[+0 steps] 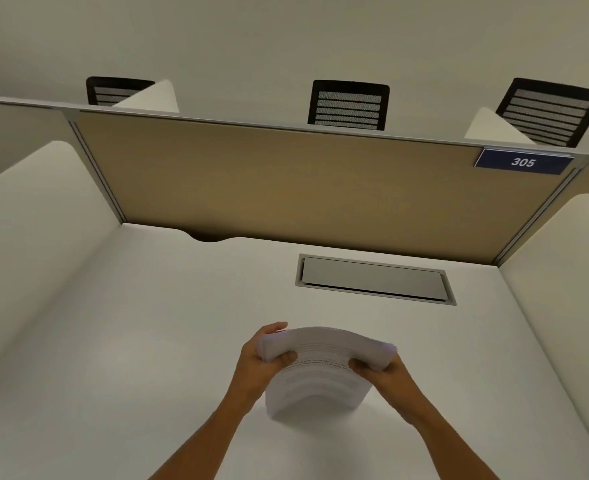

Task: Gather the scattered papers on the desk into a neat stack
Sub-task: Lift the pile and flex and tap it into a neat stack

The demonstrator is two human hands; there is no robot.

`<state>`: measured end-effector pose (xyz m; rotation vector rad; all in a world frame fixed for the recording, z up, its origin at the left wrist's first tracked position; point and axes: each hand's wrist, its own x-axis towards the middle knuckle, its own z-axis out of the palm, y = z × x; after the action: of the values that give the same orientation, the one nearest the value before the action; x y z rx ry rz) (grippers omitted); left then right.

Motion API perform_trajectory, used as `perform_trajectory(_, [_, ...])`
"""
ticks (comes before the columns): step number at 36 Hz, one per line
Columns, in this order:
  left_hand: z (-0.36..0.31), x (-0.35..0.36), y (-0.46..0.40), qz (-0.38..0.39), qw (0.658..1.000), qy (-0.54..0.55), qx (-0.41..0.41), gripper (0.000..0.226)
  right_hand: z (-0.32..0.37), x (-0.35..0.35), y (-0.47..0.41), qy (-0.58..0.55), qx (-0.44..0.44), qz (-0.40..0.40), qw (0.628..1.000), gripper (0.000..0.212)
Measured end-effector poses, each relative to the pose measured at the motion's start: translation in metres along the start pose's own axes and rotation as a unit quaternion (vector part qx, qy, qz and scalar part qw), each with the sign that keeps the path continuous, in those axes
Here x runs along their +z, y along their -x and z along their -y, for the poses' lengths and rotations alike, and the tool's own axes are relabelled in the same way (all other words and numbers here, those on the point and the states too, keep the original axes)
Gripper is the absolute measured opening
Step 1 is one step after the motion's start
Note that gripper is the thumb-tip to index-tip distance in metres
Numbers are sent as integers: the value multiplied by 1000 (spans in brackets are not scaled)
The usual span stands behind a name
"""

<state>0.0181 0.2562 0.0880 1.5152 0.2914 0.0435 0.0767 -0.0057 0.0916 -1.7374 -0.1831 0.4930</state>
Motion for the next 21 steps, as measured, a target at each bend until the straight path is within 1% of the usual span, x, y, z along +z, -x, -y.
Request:
perform_trajectory(3, [2, -2, -5, 9, 1000, -11, -3, 53, -5, 2, -7, 16, -1, -31, 999, 29])
perform_trajectory(5, [1, -2, -6, 1, 1000, -24, -12, 52, -6, 3, -10, 26, -4, -30, 999, 29])
perform_trajectory(8, [-1, -1, -9, 7, 999, -43, 18, 42, -3, 4, -11, 26, -9, -23, 999, 36])
perform_trajectory(12, [-3, 0, -9, -3, 998, -45, 33, 37, -5, 8, -8, -3, -4, -35, 999, 41])
perform_trajectory(14, [3, 6, -6, -1, 998, -52, 25, 38, -9, 11, -5, -17, -3, -31, 999, 40])
perform_trajectory(17, [15, 12, -1, -14, 999, -47, -3, 45, -12, 18, -1, -26, -2, -34, 999, 30])
perform_trajectory(19, [20, 13, -2, -16, 999, -47, -8, 49, -11, 20, 0, -25, -7, -40, 999, 28])
perform_trajectory(21, [20, 13, -3, -24, 999, -46, -9, 46, -10, 20, 0, -19, -8, -43, 999, 28])
